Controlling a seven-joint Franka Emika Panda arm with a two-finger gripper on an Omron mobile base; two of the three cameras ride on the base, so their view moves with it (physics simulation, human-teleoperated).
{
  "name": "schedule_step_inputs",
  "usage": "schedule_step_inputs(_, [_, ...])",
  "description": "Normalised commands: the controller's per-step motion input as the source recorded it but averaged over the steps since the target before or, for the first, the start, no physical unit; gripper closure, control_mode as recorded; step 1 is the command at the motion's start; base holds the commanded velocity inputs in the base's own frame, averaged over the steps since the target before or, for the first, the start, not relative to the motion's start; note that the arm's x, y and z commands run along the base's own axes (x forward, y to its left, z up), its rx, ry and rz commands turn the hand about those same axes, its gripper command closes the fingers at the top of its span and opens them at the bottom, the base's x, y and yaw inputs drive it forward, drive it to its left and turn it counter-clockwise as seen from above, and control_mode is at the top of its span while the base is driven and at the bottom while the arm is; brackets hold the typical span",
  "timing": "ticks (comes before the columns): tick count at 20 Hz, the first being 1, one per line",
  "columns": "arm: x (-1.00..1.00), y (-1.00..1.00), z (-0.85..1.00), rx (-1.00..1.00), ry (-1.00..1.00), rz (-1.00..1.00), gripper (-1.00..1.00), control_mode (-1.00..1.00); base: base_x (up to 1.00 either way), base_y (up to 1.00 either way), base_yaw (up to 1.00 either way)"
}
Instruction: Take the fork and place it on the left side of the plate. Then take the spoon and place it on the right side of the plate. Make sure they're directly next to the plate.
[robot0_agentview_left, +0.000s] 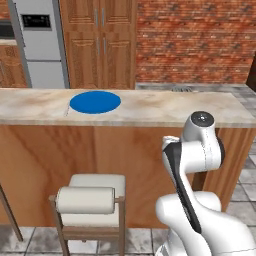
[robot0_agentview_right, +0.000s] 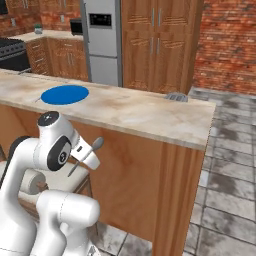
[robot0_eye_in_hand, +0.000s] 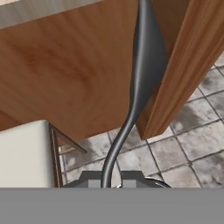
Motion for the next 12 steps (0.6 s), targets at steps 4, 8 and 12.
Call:
schedule_step_inputs(4, [0.0, 0.0, 0.0, 0.0, 0.0, 0.0, 1.0, 1.0, 0.64, 0.0, -0.22])
schedule_step_inputs(8, [0.0, 0.0, 0.0, 0.0, 0.0, 0.0, 1.0, 1.0, 0.77, 0.0, -0.12])
schedule_step_inputs(12, [0.0, 0.0, 0.0, 0.0, 0.0, 0.0, 1.0, 1.0, 0.79, 0.01, -0.08])
